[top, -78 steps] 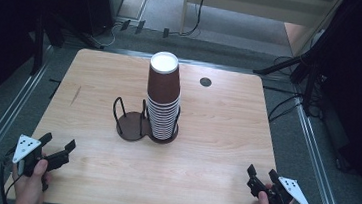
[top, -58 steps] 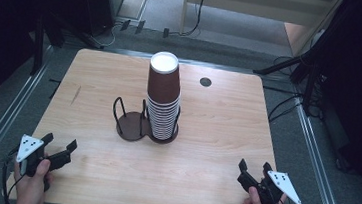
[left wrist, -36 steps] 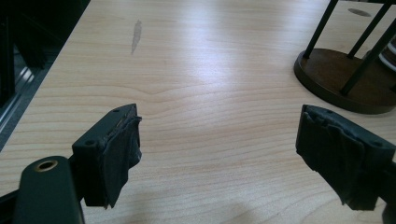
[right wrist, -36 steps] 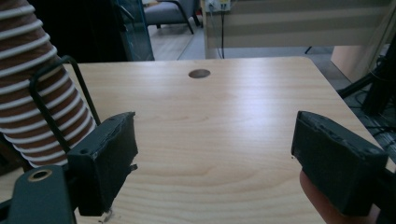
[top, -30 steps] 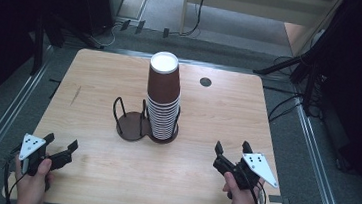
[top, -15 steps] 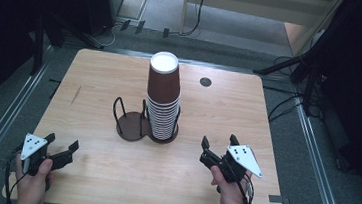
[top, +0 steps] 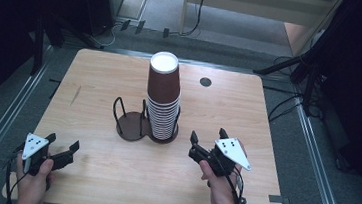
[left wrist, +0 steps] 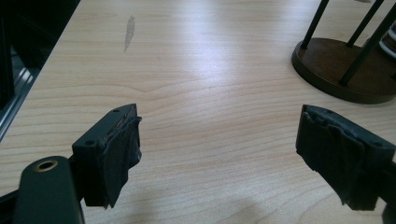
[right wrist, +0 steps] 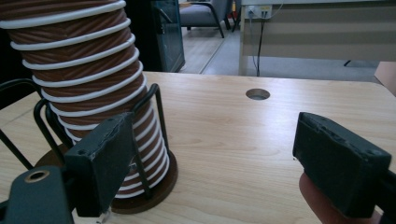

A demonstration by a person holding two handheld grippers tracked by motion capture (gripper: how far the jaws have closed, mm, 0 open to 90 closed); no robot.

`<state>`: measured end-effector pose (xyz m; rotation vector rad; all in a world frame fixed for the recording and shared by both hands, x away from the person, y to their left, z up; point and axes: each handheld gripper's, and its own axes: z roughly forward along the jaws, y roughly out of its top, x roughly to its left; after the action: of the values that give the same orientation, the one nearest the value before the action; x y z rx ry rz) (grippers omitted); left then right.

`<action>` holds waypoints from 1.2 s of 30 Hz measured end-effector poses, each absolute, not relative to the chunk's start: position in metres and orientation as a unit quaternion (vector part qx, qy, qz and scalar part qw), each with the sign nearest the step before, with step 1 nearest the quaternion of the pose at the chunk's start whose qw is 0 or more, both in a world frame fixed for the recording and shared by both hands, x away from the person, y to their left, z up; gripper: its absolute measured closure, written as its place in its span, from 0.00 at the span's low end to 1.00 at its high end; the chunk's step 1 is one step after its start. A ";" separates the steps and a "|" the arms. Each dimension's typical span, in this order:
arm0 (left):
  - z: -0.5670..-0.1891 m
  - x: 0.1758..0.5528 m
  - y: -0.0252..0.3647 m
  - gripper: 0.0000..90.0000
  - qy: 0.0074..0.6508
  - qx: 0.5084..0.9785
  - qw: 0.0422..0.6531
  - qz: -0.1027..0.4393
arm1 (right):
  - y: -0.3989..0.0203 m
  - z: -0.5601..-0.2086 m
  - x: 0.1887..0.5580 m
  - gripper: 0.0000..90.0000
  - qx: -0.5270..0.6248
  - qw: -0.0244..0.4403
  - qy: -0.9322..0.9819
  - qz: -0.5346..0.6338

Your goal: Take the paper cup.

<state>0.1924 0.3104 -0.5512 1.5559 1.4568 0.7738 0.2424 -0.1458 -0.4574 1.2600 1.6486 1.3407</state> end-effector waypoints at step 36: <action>-0.552 0.193 0.314 0.16 0.583 0.618 0.436 0.296 | -0.087 -0.442 0.253 0.13 0.451 0.305 0.641 0.541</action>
<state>0.1931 0.3138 -0.5516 1.5379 1.4498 0.7367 0.2526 -0.0871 -0.4415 1.1934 1.6983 1.4333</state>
